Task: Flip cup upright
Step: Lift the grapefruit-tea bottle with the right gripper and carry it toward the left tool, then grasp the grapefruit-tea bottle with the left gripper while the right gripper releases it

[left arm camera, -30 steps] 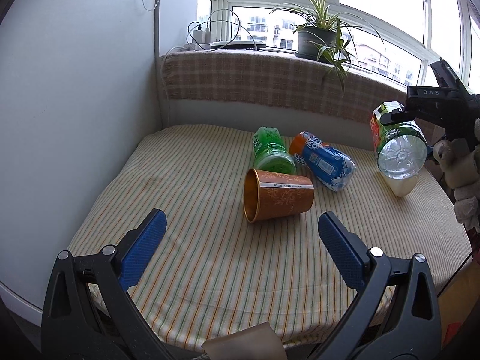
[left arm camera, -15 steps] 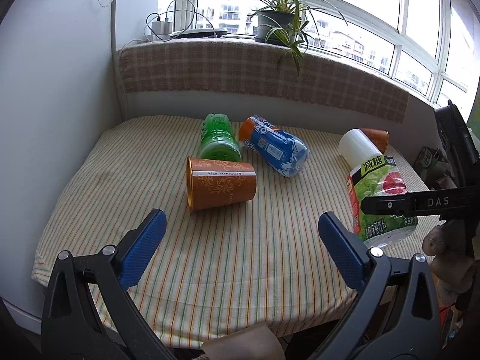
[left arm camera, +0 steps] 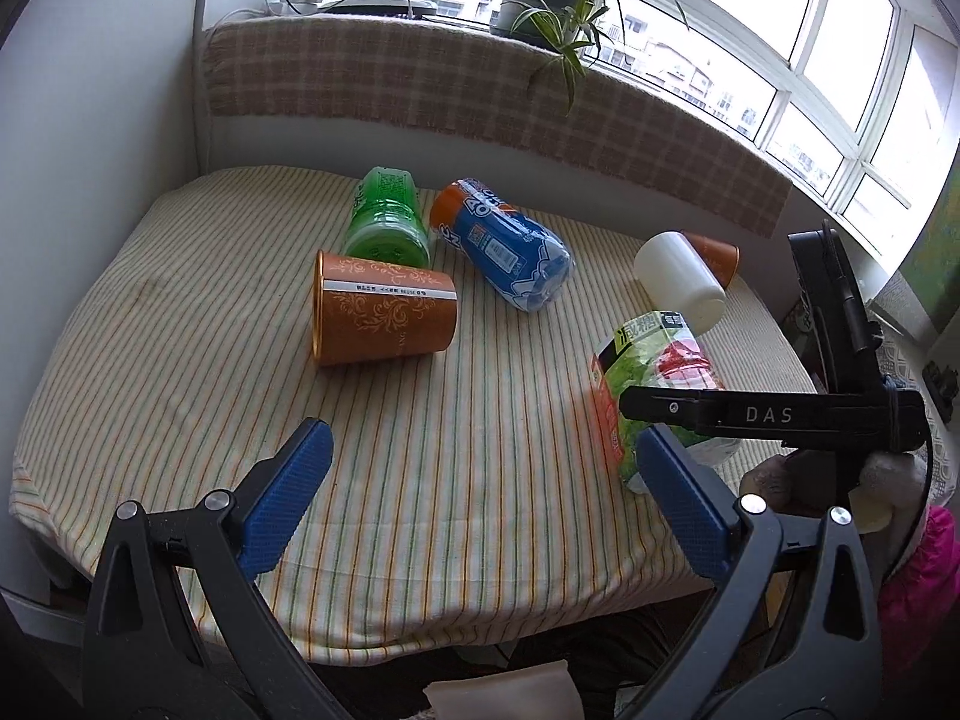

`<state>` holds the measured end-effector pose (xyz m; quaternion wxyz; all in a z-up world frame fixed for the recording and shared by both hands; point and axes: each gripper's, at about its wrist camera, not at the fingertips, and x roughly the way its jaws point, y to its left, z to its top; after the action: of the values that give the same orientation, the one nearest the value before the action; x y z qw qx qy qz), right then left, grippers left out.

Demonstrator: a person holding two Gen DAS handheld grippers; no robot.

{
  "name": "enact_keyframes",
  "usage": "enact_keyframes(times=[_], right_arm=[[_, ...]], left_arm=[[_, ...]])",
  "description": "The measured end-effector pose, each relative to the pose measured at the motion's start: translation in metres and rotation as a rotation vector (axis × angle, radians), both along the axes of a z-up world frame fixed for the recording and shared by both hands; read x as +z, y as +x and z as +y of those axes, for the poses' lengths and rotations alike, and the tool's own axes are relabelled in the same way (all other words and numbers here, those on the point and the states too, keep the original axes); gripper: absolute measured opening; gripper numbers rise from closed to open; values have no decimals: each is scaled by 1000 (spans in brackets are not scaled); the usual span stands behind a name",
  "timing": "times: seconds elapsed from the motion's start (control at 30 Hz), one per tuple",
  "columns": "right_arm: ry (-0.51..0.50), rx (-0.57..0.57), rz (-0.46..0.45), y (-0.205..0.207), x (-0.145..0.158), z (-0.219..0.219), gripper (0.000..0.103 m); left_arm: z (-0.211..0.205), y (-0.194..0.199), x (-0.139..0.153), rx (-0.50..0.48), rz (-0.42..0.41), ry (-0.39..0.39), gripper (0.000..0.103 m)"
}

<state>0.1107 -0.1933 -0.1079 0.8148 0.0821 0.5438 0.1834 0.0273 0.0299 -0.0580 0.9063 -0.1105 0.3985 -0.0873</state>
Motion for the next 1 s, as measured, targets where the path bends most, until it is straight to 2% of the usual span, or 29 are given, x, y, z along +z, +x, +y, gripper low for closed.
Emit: enact_keyframes(times=[0.17,0.27,0.43,0.6,0.8,1.0], right_arm=[[35,3,-35,-9,9,-10,96],[77,-18,-78,-22,22,-27,96],[98,-130,-154,-55,38,-70,97],[76,-240,-181,-89,42,-106,97],[86,-346,-197,-117,45,-141,97],[103,-394,-197,-127,45,-159,97]], left_arm=[[4,15,-4,-24,80,-119,103],[-1,23,-2,-49,100,-152,103],[-20,49,-5,-142,189,-266,103],[-38,84,-21,-199,335,-441,99],[-58,113,-42,-198,444,-513,98],[-76,127,-57,-202,494,-496,96]])
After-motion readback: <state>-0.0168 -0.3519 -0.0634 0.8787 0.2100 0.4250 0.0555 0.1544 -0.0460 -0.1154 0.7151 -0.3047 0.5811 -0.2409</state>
